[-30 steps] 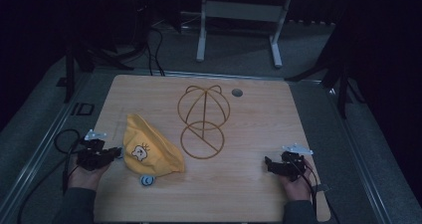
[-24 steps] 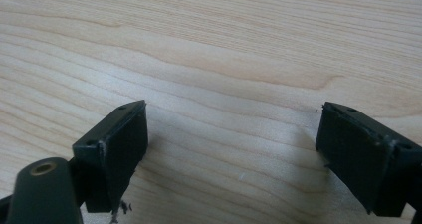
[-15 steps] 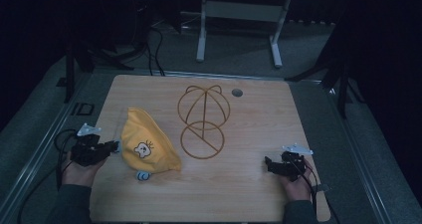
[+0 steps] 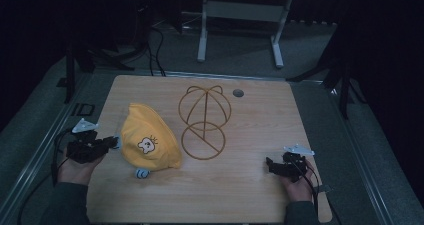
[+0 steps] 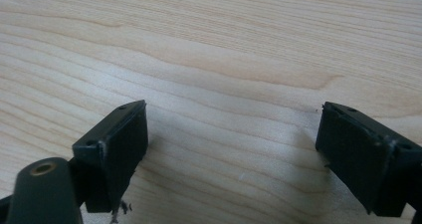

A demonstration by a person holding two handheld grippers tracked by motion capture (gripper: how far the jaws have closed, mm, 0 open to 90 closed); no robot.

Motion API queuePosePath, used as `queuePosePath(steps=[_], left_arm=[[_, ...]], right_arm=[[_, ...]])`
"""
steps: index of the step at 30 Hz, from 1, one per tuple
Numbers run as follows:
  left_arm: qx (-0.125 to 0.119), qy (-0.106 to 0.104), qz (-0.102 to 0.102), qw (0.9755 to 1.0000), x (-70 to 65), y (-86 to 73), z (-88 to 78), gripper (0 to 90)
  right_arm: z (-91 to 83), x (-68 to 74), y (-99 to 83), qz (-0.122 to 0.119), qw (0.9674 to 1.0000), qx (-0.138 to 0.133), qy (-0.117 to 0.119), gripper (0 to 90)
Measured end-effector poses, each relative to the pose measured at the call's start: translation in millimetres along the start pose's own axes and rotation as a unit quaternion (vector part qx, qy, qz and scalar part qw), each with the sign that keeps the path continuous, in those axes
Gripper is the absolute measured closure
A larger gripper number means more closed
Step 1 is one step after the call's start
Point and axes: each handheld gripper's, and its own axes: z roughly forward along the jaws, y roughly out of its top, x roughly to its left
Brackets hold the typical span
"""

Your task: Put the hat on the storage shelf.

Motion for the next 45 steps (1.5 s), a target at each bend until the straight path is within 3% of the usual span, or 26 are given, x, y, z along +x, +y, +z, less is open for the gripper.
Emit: queuePosePath(steps=[21,30,45], left_arm=[[-0.038,-0.013,0.042,0.9983,-23.6,33.2,-29.4,84.1],[-0.042,-0.015,0.059,0.9973,-33.6,47.2,-37.7,84.1],[-0.048,-0.028,0.038,0.9978,-33.6,63.3,-17.6,83.6]], right_arm=[[0.0,0.0,0.0,0.000,1.0000,0.000,0.000,12.9],[0.0,0.0,0.0,0.000,1.0000,0.000,0.000,12.9],[0.0,-0.1,0.0,0.000,1.0000,0.000,0.000,12.9]])
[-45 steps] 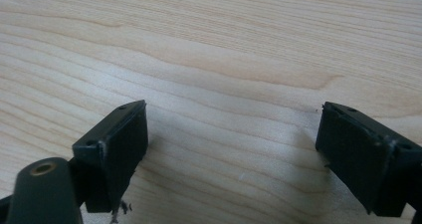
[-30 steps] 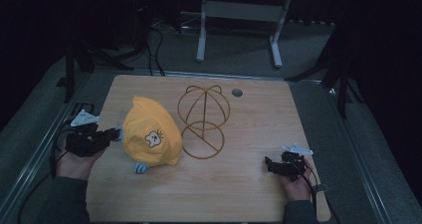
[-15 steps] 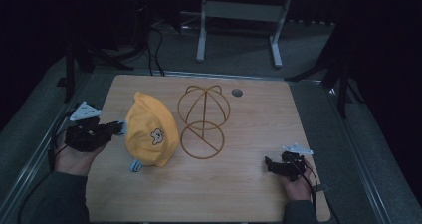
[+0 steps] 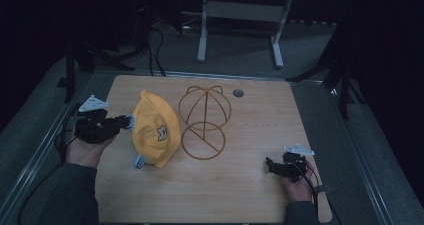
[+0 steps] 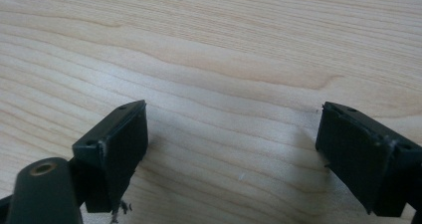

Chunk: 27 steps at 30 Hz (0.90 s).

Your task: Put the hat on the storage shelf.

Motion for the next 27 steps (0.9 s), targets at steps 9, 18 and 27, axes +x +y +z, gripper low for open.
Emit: queuePosePath(steps=[9,18,27], left_arm=[[0.010,0.020,-0.022,0.9995,14.6,9.7,27.9,82.7],[0.027,0.043,-0.026,0.9984,27.5,19.4,57.5,75.0],[0.044,0.079,-0.027,0.9955,22.1,19.0,70.6,47.5]], right_arm=[[0.0,0.0,0.0,0.000,1.0000,0.000,0.000,12.9],[-0.1,0.1,0.0,0.000,1.0000,0.000,0.000,12.9],[0.0,0.1,0.0,0.001,1.0000,0.000,0.000,12.9]])
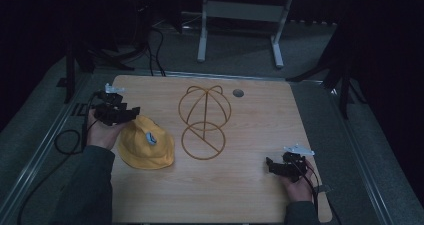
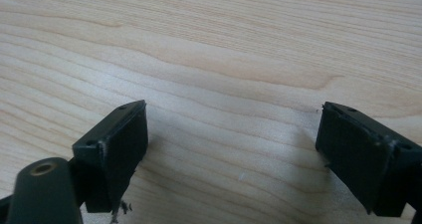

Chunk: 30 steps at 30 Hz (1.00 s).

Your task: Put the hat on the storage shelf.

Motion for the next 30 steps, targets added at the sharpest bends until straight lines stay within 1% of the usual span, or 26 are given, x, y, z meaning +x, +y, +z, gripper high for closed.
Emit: queuePosePath(steps=[2,5,6,8,11,14,15,19,21,23,25,28,30], left_arm=[[0.004,0.008,0.002,1.0000,-2.6,-0.8,-0.4,42.5],[0.007,0.013,0.005,0.9999,-6.5,-1.5,-2.2,36.8],[0.008,0.008,0.008,0.9999,-8.0,-2.0,-3.4,36.5],[0.010,0.009,0.014,0.9998,-10.7,-2.7,-4.8,36.5],[0.011,0.002,0.015,0.9998,-13.5,-3.8,-6.4,36.4],[0.012,-0.017,0.015,0.9997,-16.3,-6.2,-6.3,37.5],[0.013,-0.019,0.015,0.9996,-17.5,-7.5,-5.9,37.8],[0.023,-0.025,0.014,0.9993,-21.4,-13.0,-3.0,39.9],[0.033,-0.025,0.016,0.9990,-22.3,-15.5,-0.6,40.9],[0.037,-0.022,0.014,0.9990,-22.1,-17.7,1.5,41.4],[0.040,-0.016,0.006,0.9990,-21.4,-19.2,2.3,41.5],[0.043,-0.003,-0.006,0.9990,-20.6,-21.6,2.9,36.2],[0.046,-0.003,-0.013,0.9988,-20.3,-23.1,3.8,32.9]], right_arm=[[0.0,0.0,0.0,0.000,1.0000,0.000,0.000,12.9],[0.0,0.0,0.0,0.000,1.0000,0.000,0.000,12.9],[0.0,0.0,0.0,0.000,1.0000,0.000,0.000,12.9],[0.0,0.0,0.0,0.000,1.0000,0.000,0.000,12.9],[0.0,0.0,0.0,0.000,1.0000,0.000,0.000,12.9],[0.0,0.0,0.0,0.000,1.0000,0.000,0.000,12.9],[0.0,0.0,0.0,0.000,1.0000,0.000,0.000,12.9],[0.0,0.0,0.0,0.000,1.0000,0.000,0.000,12.9],[0.0,0.0,0.0,0.000,1.0000,0.000,0.000,12.9],[0.0,0.0,0.0,0.000,1.0000,0.000,0.000,12.9],[0.0,0.1,0.0,0.000,1.0000,0.000,0.000,12.9],[0.0,-0.1,0.0,0.000,1.0000,0.000,0.000,12.9],[0.0,-0.1,0.0,-0.001,1.0000,0.000,0.000,12.9]])
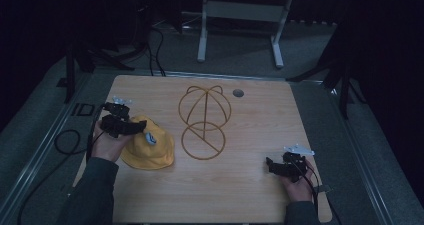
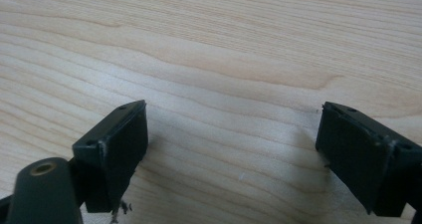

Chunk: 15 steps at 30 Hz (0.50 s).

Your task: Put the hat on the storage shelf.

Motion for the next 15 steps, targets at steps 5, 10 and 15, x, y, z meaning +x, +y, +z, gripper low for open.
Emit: queuePosePath(steps=[5,10,15], left_arm=[[0.017,-0.007,-0.004,0.9998,-4.3,0.5,6.4,29.0],[0.028,-0.010,-0.019,0.9994,-4.9,1.1,9.3,28.4],[0.032,-0.001,-0.032,0.9990,-4.3,-1.2,7.8,26.1]], right_arm=[[0.0,0.0,0.0,0.000,1.0000,0.000,0.000,12.9],[0.0,0.0,0.0,0.000,1.0000,0.000,0.000,12.9],[0.0,0.0,0.0,0.000,1.0000,0.000,0.000,12.9]])
